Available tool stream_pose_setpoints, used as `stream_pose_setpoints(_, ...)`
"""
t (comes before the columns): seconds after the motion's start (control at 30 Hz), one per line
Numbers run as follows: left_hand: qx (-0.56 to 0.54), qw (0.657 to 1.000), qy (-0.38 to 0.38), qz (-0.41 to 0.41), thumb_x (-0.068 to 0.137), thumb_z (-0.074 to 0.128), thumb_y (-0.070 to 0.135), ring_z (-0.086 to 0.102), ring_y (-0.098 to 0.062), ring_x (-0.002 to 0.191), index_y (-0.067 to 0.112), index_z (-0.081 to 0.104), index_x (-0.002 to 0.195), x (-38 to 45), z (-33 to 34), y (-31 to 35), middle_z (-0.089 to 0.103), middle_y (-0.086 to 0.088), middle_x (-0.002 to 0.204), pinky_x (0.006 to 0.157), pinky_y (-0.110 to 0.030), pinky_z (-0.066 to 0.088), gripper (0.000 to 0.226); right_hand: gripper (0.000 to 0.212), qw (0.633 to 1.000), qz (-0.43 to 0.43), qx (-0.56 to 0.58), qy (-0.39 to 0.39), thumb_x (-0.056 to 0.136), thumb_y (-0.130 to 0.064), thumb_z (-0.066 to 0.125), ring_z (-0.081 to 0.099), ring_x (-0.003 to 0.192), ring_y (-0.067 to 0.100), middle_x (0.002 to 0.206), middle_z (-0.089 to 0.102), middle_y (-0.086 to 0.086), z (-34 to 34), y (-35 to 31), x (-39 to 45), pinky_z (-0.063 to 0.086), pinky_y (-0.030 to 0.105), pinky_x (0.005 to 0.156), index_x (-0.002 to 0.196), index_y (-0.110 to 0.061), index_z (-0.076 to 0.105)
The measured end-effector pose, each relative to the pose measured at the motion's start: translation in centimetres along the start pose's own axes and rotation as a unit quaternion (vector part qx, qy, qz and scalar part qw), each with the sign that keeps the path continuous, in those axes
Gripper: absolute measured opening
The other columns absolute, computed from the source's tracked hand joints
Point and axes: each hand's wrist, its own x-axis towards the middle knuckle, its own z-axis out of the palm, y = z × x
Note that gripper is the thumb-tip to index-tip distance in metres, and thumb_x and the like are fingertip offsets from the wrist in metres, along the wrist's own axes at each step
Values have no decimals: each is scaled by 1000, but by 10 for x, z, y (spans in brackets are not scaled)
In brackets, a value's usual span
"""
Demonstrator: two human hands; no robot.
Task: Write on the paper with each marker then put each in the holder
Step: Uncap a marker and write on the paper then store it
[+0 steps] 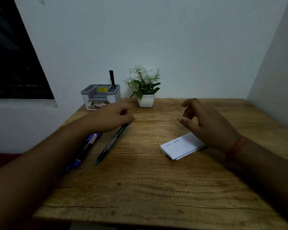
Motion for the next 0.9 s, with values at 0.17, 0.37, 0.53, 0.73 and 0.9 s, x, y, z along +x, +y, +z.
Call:
stream_pose_setpoints(0.17,-258,963,44,-67,99,53,38,62,-14,70,22,65,102,20,8,31,66,-4,91,71,-34,56,20,46,999,-28,25,-28,90,-48,60,61,91,3,99,63,-15,4,-1,-2,48,25,70,130,-28,50)
stream_pose_setpoints(0.37,-499,853,74,-132,104,46,21,63,-9,54,5,64,101,39,43,67,67,-5,74,63,-28,58,24,54,993,-85,78,-29,87,-46,66,63,94,-2,104,64,-19,7,-10,-7,56,25,79,137,-36,47)
stream_pose_setpoints(0.53,-537,836,59,-93,104,46,23,61,-14,53,7,61,97,37,67,79,65,-7,70,61,-29,57,23,26,981,-118,143,56,95,-34,66,68,91,9,105,71,-8,8,-16,-10,57,37,76,117,-20,68)
stream_pose_setpoints(0.73,-345,938,29,-1,103,40,42,48,-13,50,17,63,90,29,78,71,45,-6,63,65,-52,57,36,14,931,-16,358,75,96,-2,66,72,67,12,81,74,-4,9,-19,-10,57,22,59,94,-15,70)
stream_pose_setpoints(0.9,-323,946,32,-4,94,41,51,51,-13,57,28,63,77,32,75,71,53,-5,68,73,-56,52,37,8,934,-16,346,83,96,0,64,73,61,19,74,72,8,10,-27,-10,59,30,58,88,-1,67)
